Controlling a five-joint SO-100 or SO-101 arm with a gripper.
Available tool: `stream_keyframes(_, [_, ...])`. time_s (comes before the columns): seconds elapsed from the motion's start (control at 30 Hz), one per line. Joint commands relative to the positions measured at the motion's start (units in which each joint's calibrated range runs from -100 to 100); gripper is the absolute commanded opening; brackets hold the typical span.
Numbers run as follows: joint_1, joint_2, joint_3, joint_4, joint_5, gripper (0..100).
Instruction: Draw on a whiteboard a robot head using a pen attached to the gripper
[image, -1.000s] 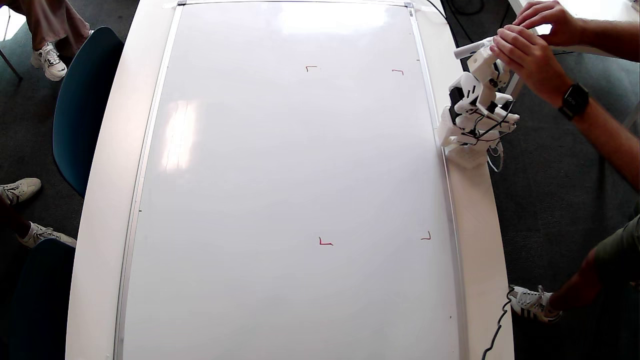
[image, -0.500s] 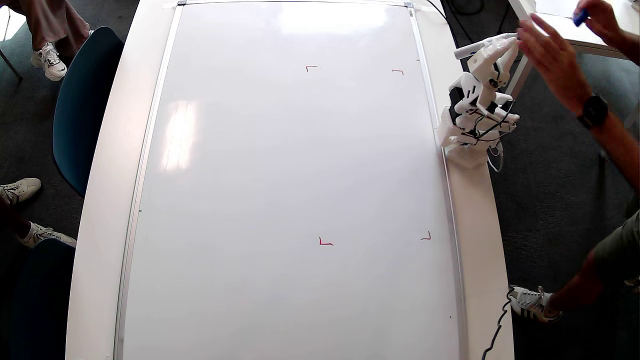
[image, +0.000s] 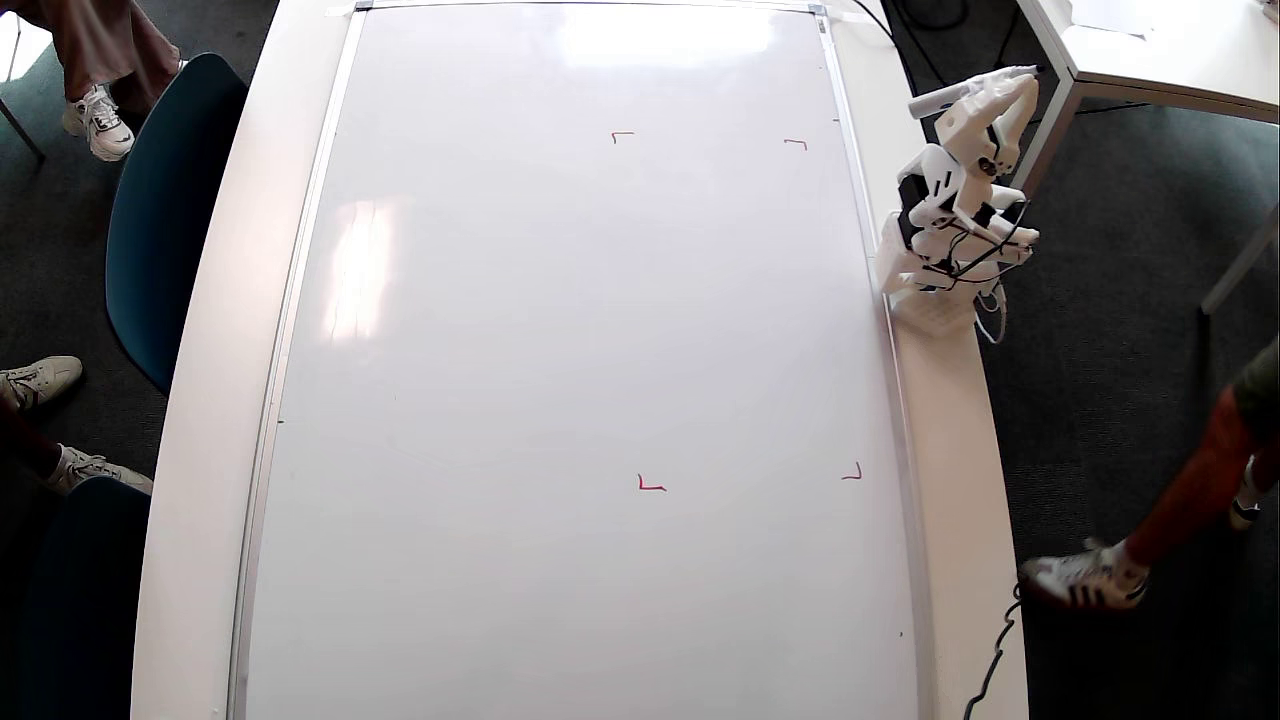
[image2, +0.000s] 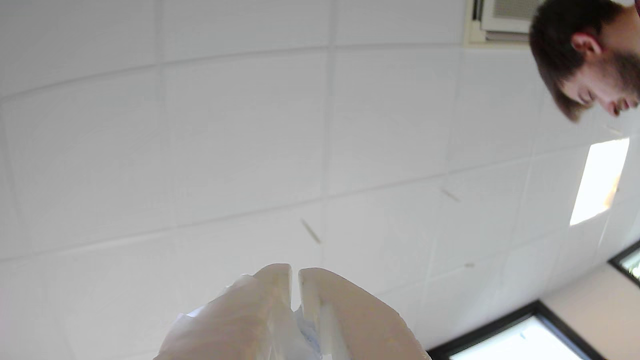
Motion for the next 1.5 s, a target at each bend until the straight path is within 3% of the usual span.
stream_keyframes(0.0, [0.2,-0.7,0.2,0.1,-0.4,1])
stream_keyframes(1.47, [0.1,-0.7,-1.1,0.7,-0.3,1])
